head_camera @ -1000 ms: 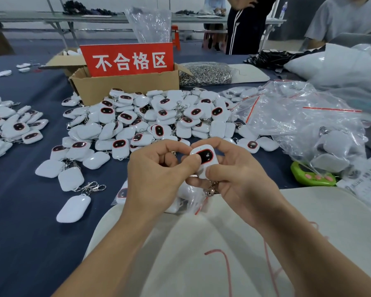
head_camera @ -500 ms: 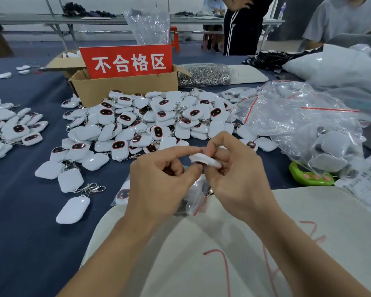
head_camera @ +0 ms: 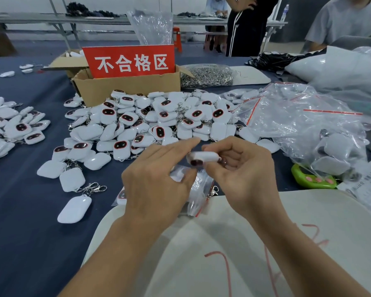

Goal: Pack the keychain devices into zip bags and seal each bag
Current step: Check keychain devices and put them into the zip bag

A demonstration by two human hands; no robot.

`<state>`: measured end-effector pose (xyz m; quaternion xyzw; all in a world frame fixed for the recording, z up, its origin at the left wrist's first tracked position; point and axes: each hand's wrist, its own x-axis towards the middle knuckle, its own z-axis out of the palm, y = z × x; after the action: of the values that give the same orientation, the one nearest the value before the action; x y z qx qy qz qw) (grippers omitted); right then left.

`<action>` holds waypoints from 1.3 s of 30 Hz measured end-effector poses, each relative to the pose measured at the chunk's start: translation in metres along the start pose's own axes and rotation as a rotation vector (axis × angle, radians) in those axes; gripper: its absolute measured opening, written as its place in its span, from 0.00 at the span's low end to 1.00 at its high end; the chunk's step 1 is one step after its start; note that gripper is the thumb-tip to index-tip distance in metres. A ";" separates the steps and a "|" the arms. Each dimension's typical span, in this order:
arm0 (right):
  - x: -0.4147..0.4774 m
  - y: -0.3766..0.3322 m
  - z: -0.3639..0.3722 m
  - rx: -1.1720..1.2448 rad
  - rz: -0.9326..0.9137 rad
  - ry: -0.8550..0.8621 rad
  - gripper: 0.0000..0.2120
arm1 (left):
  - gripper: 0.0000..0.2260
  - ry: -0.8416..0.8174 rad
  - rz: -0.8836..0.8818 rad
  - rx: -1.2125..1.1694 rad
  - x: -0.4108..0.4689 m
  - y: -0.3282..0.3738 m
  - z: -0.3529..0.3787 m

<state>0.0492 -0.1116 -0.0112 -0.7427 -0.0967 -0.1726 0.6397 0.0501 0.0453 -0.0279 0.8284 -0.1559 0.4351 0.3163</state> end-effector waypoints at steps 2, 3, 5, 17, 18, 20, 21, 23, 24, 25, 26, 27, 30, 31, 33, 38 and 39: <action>0.002 -0.002 0.000 0.128 0.131 -0.051 0.15 | 0.19 -0.025 0.068 -0.025 0.000 0.001 0.001; 0.003 -0.003 -0.002 0.200 0.189 -0.073 0.15 | 0.18 -0.044 0.085 -0.043 0.000 0.002 0.001; 0.005 -0.004 -0.006 0.308 0.273 -0.089 0.15 | 0.14 -0.092 0.060 -0.097 0.000 0.003 0.001; 0.006 -0.005 -0.008 0.136 0.239 -0.140 0.11 | 0.19 -0.207 -0.376 -0.310 0.003 0.009 -0.005; 0.006 -0.004 -0.009 0.126 0.248 -0.112 0.12 | 0.19 -0.202 -0.359 -0.268 0.002 0.009 -0.005; 0.009 -0.001 -0.011 0.048 0.275 -0.018 0.13 | 0.17 -0.229 -0.330 -0.144 0.001 0.010 -0.007; 0.011 0.001 -0.014 -0.026 0.281 0.034 0.13 | 0.17 -0.271 -0.329 -0.075 0.001 0.012 -0.008; 0.014 0.004 -0.021 -0.152 0.271 0.115 0.13 | 0.20 -0.392 -0.283 0.093 0.001 0.017 -0.010; 0.015 0.004 -0.023 -0.183 0.264 0.134 0.13 | 0.20 -0.451 -0.228 0.186 0.000 0.018 -0.010; 0.016 0.004 -0.024 -0.199 0.262 0.142 0.14 | 0.20 -0.499 -0.173 0.274 0.000 0.019 -0.009; 0.016 0.003 -0.024 -0.202 0.264 0.138 0.15 | 0.18 -0.534 -0.135 0.344 -0.001 0.019 -0.009; 0.016 0.004 -0.024 -0.195 0.267 0.127 0.15 | 0.16 -0.549 -0.128 0.386 -0.001 0.019 -0.009; 0.016 0.004 -0.022 -0.181 0.287 0.040 0.15 | 0.12 -0.450 -0.229 0.360 0.000 0.018 -0.008; 0.014 0.004 -0.019 -0.189 0.292 -0.001 0.13 | 0.12 -0.396 -0.263 0.323 0.000 0.018 -0.007; 0.008 0.003 -0.009 -0.188 0.274 -0.078 0.10 | 0.13 -0.307 -0.280 0.261 -0.001 0.017 -0.006; -0.007 0.002 0.015 -0.332 0.033 -0.352 0.12 | 0.14 -0.120 -0.257 0.086 -0.004 0.013 -0.007; -0.006 0.003 0.016 -0.391 0.002 -0.404 0.15 | 0.14 -0.093 -0.276 0.064 -0.004 0.012 -0.007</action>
<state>0.0464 -0.0959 -0.0182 -0.8716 -0.1864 -0.0358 0.4520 0.0368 0.0407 -0.0234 0.8709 -0.0413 0.3535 0.3390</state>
